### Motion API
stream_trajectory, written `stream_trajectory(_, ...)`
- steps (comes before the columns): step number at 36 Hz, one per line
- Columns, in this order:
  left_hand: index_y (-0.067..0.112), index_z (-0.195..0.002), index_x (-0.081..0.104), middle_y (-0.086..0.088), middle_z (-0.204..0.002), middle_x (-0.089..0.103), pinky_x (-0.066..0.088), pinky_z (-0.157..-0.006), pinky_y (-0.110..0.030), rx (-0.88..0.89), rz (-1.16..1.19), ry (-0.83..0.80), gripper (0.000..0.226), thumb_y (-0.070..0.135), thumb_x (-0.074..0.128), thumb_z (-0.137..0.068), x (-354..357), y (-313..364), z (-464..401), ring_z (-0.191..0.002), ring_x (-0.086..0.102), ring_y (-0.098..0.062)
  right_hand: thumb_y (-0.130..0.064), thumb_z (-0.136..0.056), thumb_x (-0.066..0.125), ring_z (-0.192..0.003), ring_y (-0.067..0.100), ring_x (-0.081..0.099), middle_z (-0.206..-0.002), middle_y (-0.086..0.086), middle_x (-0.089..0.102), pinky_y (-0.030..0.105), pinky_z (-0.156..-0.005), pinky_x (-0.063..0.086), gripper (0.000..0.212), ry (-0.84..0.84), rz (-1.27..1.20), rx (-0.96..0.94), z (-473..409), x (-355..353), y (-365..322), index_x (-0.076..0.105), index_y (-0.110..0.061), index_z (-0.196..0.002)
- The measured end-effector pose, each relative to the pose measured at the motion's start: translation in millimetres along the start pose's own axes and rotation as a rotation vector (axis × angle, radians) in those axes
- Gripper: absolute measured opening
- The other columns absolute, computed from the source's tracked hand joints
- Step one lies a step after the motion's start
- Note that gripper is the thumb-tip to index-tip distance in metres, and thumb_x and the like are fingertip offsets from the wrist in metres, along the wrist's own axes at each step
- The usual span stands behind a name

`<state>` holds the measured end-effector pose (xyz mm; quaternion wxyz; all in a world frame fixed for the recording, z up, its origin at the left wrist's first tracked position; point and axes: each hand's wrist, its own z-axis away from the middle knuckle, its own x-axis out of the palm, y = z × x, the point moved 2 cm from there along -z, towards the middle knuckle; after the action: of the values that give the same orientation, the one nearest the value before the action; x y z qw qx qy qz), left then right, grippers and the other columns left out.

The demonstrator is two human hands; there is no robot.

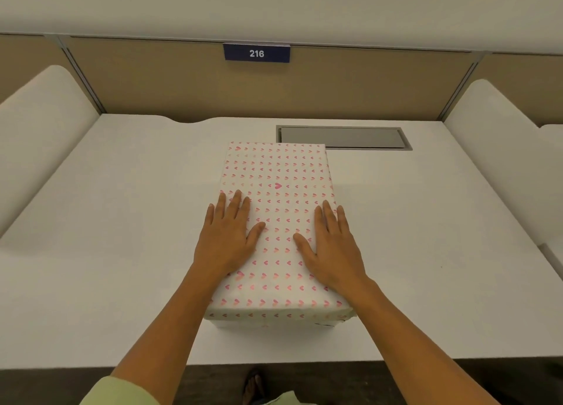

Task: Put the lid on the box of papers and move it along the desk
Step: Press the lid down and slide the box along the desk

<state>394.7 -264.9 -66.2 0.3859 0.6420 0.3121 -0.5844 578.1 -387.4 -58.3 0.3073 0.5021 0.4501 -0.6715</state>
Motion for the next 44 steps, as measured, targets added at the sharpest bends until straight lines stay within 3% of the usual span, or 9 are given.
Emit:
stream_trajectory(9, 0.027, -0.155, 0.009, 0.003, -0.164, 0.000, -0.001, -0.121, -0.044, 0.004, 0.064, 0.007, 0.084, 0.073, 0.004, -0.084, -5, -1, 2, -0.150, -0.006, -0.022, -0.075, -0.089, 0.008, -0.152, 0.024, -0.020, -0.168, 0.001, -0.012, 0.039, -0.119, -0.011, 0.090, 0.064, 0.100, -0.039, -1, 3, -1, -0.005, -0.020, -0.159)
stream_trajectory(26, 0.031, -0.153, 0.016, 0.003, -0.164, 0.001, -0.001, -0.121, -0.046, 0.039, 0.144, -0.017, 0.081, 0.073, 0.010, -0.084, -8, -3, 5, -0.150, -0.008, -0.023, -0.078, -0.088, 0.012, -0.152, 0.013, -0.018, -0.168, -0.007, -0.010, 0.035, -0.116, 0.002, 0.091, 0.069, 0.040, -0.019, 0, 4, 2, -0.001, -0.024, -0.160)
stream_trajectory(35, 0.033, -0.152, 0.014, 0.006, -0.164, -0.002, -0.002, -0.119, -0.044, 0.000, 0.203, 0.011, 0.080, 0.075, 0.020, -0.084, -8, -4, 4, -0.150, -0.009, -0.020, -0.080, -0.085, 0.017, -0.153, 0.013, -0.016, -0.167, -0.010, -0.010, 0.036, -0.118, 0.001, 0.091, 0.063, -0.042, -0.008, 1, 2, 3, 0.001, -0.029, -0.159)
stream_trajectory(39, 0.031, -0.154, 0.007, 0.007, -0.164, -0.003, 0.007, -0.118, -0.044, -0.100, 0.308, 0.003, 0.086, 0.073, 0.031, -0.083, -12, -5, 2, -0.150, -0.008, -0.017, -0.078, -0.083, 0.026, -0.154, 0.015, -0.009, -0.168, -0.012, -0.008, 0.040, -0.121, 0.008, 0.091, 0.034, -0.192, 0.011, 2, -2, 5, 0.001, -0.033, -0.158)
stream_trajectory(44, 0.031, -0.153, 0.018, 0.009, -0.164, -0.001, 0.013, -0.118, -0.048, -0.113, 0.323, -0.030, 0.078, 0.067, 0.038, -0.087, -18, -5, 3, -0.150, -0.008, -0.015, -0.078, -0.082, 0.024, -0.154, 0.016, -0.013, -0.167, -0.012, -0.012, 0.043, -0.122, 0.009, 0.090, -0.015, -0.218, -0.016, 1, -4, 7, 0.000, -0.035, -0.158)
